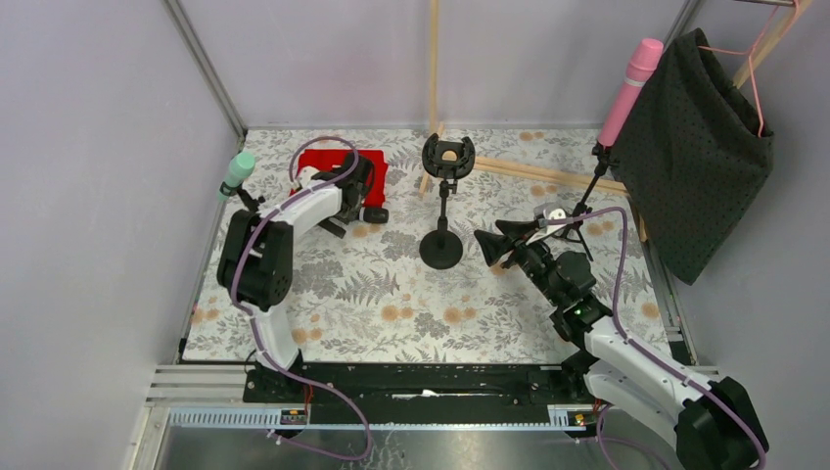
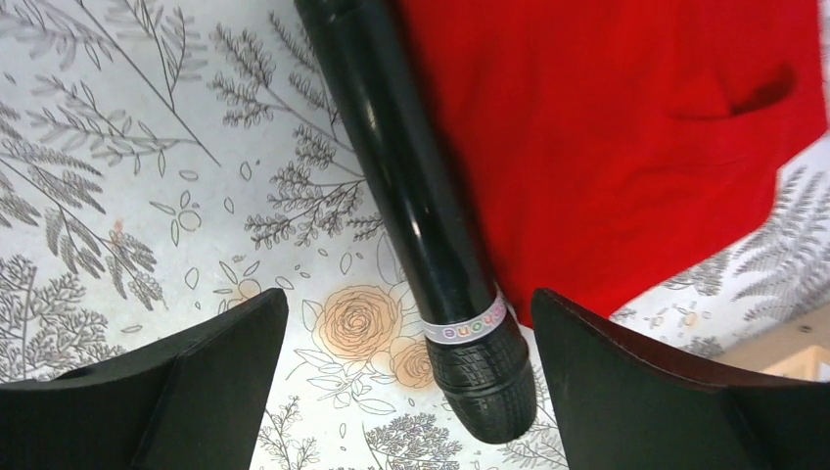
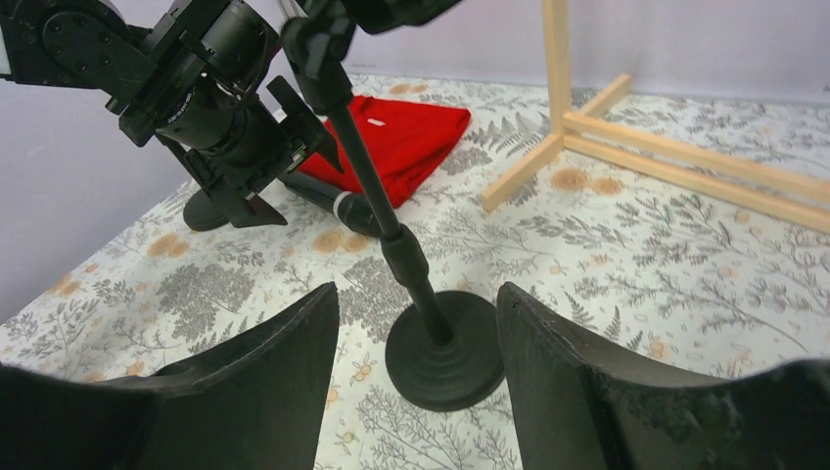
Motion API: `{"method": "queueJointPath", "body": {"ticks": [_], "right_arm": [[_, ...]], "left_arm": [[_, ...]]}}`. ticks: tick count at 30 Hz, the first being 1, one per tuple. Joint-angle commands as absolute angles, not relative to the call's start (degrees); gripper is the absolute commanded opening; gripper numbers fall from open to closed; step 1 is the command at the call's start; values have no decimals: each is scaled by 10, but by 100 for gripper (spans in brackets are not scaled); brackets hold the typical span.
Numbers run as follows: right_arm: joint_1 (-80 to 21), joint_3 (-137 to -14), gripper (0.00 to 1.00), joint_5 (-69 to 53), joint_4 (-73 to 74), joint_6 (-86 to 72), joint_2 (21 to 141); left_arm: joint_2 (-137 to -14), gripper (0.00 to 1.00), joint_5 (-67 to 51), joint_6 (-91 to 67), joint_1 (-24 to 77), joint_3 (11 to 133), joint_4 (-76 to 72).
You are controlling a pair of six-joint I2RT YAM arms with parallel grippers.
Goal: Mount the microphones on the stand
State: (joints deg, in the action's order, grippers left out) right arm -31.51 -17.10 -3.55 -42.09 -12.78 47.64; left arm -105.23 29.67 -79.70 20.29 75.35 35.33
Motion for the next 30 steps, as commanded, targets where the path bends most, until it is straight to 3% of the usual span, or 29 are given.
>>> {"method": "queueJointPath", "body": {"ticks": [1, 14, 30], "right_arm": [[-318, -190, 67, -3, -364, -141, 452], [-318, -175, 67, -3, -346, -149, 434], [-318, -177, 68, 26, -328, -143, 415]], "left_arm": [[-1087, 98, 270, -885, 204, 806, 407], [-1151, 96, 241, -941, 197, 853, 440], [-1168, 71, 199, -930, 198, 814, 393]]}}
